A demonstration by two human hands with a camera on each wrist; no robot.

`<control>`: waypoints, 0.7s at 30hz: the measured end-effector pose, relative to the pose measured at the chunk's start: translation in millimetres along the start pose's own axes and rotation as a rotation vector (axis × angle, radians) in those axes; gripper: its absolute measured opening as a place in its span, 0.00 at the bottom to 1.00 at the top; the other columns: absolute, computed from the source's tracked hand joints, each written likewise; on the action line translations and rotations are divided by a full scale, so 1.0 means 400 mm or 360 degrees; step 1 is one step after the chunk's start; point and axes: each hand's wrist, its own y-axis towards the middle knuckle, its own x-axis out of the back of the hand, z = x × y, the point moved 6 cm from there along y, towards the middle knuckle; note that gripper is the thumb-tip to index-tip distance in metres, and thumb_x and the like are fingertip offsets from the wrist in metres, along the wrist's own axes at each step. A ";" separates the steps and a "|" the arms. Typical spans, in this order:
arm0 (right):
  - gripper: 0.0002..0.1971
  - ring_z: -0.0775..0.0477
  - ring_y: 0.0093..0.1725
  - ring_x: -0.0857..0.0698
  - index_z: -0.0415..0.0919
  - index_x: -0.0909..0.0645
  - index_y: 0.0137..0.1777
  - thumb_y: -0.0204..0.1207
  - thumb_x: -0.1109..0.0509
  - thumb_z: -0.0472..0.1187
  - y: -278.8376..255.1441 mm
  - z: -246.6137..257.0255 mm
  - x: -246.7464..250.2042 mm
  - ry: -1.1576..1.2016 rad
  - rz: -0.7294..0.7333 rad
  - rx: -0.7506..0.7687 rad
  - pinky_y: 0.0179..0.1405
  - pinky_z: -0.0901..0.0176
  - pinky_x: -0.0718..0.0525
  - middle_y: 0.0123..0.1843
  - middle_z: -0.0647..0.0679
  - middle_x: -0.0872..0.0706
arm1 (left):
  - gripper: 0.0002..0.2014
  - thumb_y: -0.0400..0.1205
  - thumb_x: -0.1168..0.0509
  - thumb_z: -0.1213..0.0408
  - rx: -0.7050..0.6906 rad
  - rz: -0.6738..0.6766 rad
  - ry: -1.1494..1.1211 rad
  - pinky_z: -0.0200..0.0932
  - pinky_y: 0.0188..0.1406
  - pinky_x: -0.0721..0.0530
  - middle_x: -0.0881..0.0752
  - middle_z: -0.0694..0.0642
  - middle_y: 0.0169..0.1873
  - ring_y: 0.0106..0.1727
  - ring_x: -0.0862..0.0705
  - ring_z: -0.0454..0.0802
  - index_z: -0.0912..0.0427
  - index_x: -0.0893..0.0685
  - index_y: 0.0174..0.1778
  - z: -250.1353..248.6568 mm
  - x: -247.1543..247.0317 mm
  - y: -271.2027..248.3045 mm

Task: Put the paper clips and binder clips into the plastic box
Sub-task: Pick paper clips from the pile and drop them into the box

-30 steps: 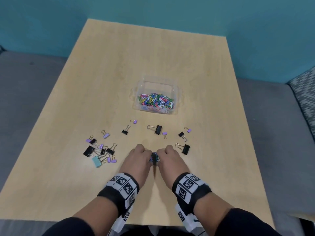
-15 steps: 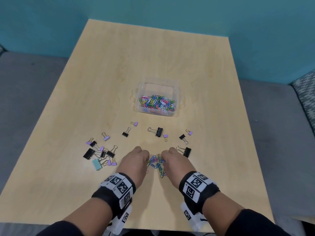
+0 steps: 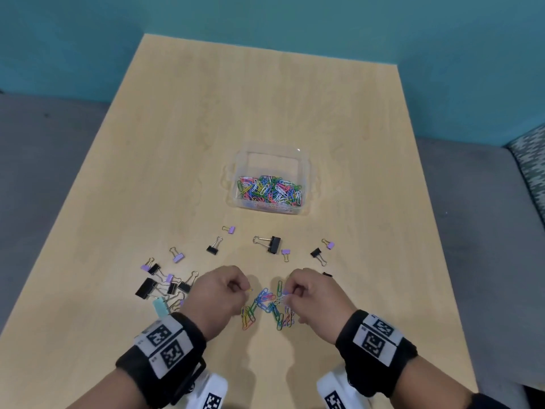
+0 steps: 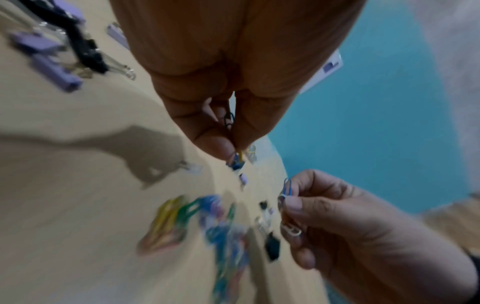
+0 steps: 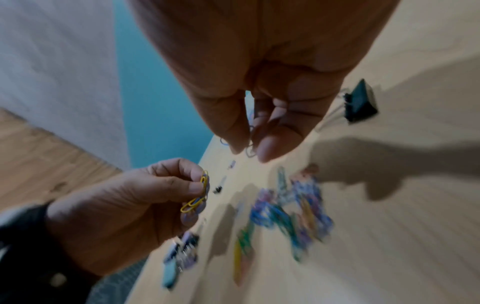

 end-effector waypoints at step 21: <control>0.10 0.48 0.47 0.20 0.45 0.18 0.57 0.77 0.35 0.40 0.205 0.196 0.262 -0.0491 -0.0515 0.0304 0.48 0.59 0.25 0.53 0.47 0.18 | 0.17 0.75 0.36 0.73 -0.0365 -0.0414 0.0236 0.30 0.35 0.21 0.16 0.50 0.51 0.41 0.16 0.48 0.51 0.14 0.55 -0.271 0.163 0.212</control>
